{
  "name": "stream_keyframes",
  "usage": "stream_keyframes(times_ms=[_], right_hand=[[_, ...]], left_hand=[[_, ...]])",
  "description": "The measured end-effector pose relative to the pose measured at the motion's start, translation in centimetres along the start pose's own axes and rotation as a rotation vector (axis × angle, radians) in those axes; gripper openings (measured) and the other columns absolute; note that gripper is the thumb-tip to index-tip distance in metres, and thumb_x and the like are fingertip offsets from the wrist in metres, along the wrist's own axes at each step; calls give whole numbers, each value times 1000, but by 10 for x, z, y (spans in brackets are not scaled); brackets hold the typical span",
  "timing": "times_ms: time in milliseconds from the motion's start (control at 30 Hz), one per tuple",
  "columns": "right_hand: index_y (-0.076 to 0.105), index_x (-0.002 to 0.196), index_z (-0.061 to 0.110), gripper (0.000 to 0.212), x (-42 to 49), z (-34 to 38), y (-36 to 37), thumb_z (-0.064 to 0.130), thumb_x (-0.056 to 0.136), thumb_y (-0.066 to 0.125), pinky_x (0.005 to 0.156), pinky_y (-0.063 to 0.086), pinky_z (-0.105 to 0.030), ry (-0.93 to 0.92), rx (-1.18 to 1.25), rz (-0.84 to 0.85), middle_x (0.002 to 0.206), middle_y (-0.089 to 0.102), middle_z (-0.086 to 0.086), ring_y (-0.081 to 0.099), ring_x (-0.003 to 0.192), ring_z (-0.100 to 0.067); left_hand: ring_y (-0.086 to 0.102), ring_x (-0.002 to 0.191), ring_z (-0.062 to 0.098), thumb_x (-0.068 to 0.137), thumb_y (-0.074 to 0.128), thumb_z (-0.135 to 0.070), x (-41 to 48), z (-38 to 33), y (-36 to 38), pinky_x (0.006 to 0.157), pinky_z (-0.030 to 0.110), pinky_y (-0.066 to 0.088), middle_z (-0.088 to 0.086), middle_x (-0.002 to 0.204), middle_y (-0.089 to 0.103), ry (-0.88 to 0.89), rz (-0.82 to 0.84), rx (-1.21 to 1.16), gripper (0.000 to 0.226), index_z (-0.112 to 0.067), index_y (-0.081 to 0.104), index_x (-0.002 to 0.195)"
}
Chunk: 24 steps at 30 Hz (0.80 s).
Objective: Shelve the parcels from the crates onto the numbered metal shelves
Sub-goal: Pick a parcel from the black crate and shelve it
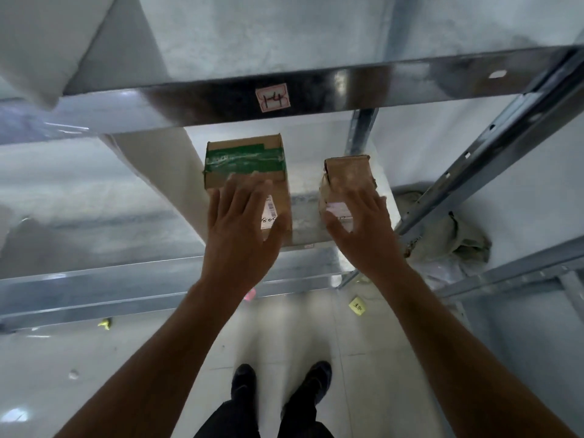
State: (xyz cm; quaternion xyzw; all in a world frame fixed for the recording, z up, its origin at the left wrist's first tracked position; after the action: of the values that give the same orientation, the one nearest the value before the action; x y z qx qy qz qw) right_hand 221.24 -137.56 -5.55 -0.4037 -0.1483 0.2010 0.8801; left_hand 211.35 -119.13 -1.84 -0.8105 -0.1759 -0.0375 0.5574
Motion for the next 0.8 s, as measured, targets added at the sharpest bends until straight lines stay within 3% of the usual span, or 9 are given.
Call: stream_keyframes(times_ms=[67, 167, 300, 433, 533, 800], right_hand=[[46, 155, 20, 57, -24, 10, 11, 43, 104, 56, 126, 29, -53, -6, 20, 63, 162, 44, -6, 37, 151, -27], [38, 160, 26, 60, -51, 29, 29, 49, 105, 51, 129, 12, -45, 3, 6, 116, 168, 34, -2, 22, 159, -23], [35, 161, 28, 64, -75, 68, 51, 56, 104, 46, 129, 15, -52, -20, -49, 115, 170, 31, -1, 17, 160, -25], [27, 164, 30, 67, -95, 127, 92, 59, 105, 38, 129, 13, -57, -54, -135, 197, 173, 21, 1, 11, 162, -23], [29, 163, 29, 68, -110, 189, 135, 61, 104, 35, 128, 16, -58, -81, -174, 263, 172, 25, -3, 16, 160, -23], [27, 163, 34, 64, -141, 385, 275, 60, 106, 36, 129, 1, -58, -364, -204, 407, 173, 22, 1, 7, 162, -22]], left_hand=[[30, 152, 32, 102, 47, -48, -26, 4, 0, 120, 59, 30, 10, 154, 49, 36, 24, -63, 56, -10, 55, 142], [19, 158, 25, 102, 39, -56, -64, 18, -2, 123, 58, 27, 5, 161, 41, 36, 84, -94, 61, -18, 50, 149], [19, 157, 24, 102, 34, -62, -107, 52, -16, 124, 43, 12, 2, 162, 40, 12, 125, -75, 63, -23, 46, 150], [21, 156, 26, 100, 31, -65, -150, 109, -47, 127, 44, 17, 4, 162, 40, -53, 181, -68, 69, -22, 44, 152], [15, 158, 26, 96, 29, -68, -192, 170, -86, 128, 46, 16, 2, 165, 35, -181, 142, -70, 74, -23, 43, 153], [-2, 159, 28, 96, 27, -71, -316, 328, -208, 126, 52, 4, -1, 171, 17, -571, -6, -16, 72, -34, 32, 158]])
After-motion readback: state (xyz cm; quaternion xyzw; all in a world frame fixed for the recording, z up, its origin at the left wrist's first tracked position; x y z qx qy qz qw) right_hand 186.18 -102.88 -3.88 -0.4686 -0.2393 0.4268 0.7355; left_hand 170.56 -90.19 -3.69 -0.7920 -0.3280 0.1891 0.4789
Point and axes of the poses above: each hand's wrist, its own x-axis towards the middle knuckle, its own y-axis out of the palm, z = x × y, the point moved 4 cm from there along x, towards the middle knuckle
